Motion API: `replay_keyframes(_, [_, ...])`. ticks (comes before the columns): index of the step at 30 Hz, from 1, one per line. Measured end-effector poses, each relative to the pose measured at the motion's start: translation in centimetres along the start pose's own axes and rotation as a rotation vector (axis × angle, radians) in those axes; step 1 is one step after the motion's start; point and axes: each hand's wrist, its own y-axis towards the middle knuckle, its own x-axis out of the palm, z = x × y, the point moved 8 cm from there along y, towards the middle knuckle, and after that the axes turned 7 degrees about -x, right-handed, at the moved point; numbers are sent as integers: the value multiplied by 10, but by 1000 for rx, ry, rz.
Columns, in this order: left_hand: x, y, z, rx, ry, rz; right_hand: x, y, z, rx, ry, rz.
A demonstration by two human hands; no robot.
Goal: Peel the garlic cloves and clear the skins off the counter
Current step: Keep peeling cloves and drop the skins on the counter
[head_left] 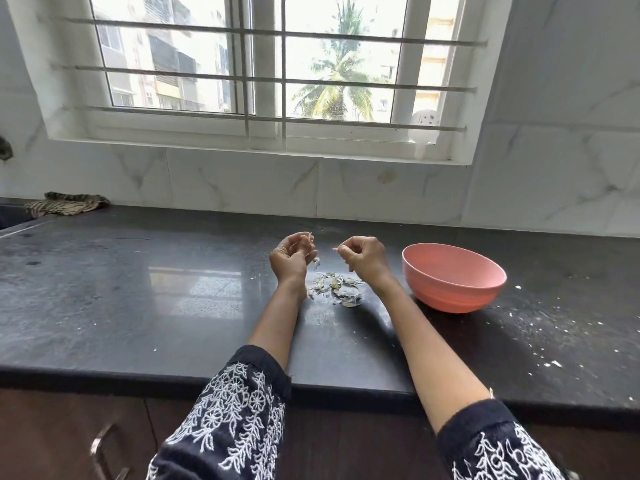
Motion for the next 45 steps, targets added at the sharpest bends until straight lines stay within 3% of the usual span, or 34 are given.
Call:
replay_keyframes(7, [6, -2, -2, -2, 75, -52, 4, 2, -2, -13, 19, 10])
replay_keyframes(12, [9, -3, -4, -13, 126, -86, 1, -1, -11, -99, -168, -35])
replay_keyframes(16, [12, -7, -9, -81, 134, -127, 10, -3, -21, -181, -79, -98])
replay_keyframes(22, [15, -10, -16, -184, 137, -165, 4, -2, -23, -228, -57, -19])
replay_keyframes(29, [14, -11, -18, -232, 97, -180, 3, 0, -16, -187, -80, 4])
replay_keyframes(36, [11, -8, -11, -164, 46, -129, 16, 2, -9, -176, -157, -118])
replay_keyframes(45, [10, -7, -12, -177, 37, -114, 2, 1, -8, -66, 143, 3])
